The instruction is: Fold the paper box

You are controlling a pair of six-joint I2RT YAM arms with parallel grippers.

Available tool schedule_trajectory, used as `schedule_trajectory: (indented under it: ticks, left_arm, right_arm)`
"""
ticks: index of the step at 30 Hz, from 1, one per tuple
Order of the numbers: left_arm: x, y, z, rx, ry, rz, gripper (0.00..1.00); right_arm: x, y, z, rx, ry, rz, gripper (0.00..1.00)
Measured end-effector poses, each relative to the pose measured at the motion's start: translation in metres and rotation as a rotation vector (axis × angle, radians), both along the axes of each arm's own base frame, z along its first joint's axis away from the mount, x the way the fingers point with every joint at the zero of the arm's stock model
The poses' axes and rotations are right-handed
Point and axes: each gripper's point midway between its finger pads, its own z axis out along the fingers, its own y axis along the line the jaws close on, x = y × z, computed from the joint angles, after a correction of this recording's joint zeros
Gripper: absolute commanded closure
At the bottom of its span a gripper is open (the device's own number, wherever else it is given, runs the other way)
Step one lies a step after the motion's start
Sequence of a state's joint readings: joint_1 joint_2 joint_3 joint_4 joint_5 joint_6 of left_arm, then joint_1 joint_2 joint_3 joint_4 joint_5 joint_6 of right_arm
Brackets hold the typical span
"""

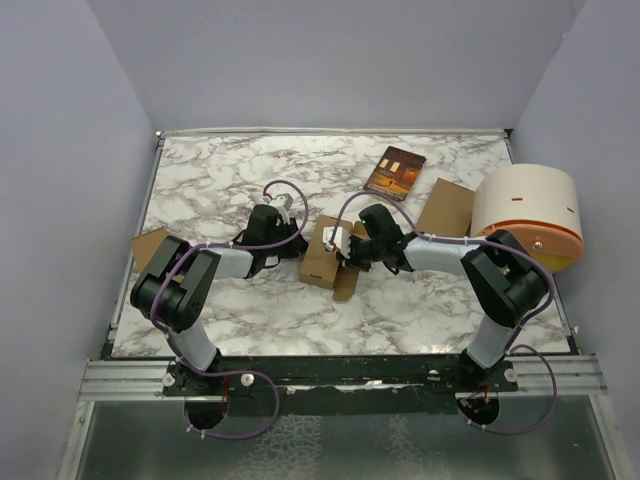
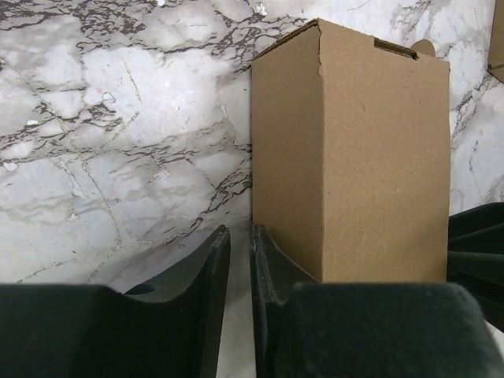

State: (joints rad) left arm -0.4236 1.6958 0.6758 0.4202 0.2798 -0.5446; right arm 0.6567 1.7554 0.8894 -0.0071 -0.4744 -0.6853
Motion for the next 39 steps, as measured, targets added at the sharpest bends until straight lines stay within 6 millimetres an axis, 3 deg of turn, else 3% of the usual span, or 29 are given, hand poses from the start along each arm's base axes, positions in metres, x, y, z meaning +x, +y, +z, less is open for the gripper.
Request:
schedule_trajectory:
  ticks: [9, 17, 20, 24, 29, 34, 39]
  left_arm:
    - [-0.001, 0.002, -0.001, 0.012, 0.009, 0.016, 0.75]
    - [-0.01, 0.013, 0.008, 0.054, 0.03, 0.042, 0.73]
    - [-0.01, 0.017, 0.015, 0.067, 0.02, 0.055, 0.73]
    - [-0.012, 0.023, 0.033, 0.075, -0.012, 0.065, 0.72]
    - [-0.015, 0.018, 0.074, 0.004, -0.114, 0.042, 0.72]
    - [-0.028, 0.001, 0.102, -0.137, -0.171, -0.031, 0.7]
    - [-0.035, -0.008, 0.099, -0.193, -0.16, -0.069, 0.7]
  right_arm:
    - [0.0, -0.006, 0.001, -0.027, -0.017, 0.004, 0.87]
    - [-0.003, -0.022, 0.038, -0.019, -0.143, 0.081, 0.83]
    - [-0.008, -0.025, 0.048, -0.003, -0.161, 0.127, 0.76]
    - [-0.041, -0.029, 0.055, 0.042, -0.159, 0.285, 0.6]
    - [-0.091, -0.036, 0.042, 0.091, -0.115, 0.462, 0.58]
    - [-0.105, -0.03, 0.029, 0.08, -0.114, 0.523, 0.57]
    - [-0.109, -0.021, 0.012, 0.035, -0.138, 0.543, 0.56]
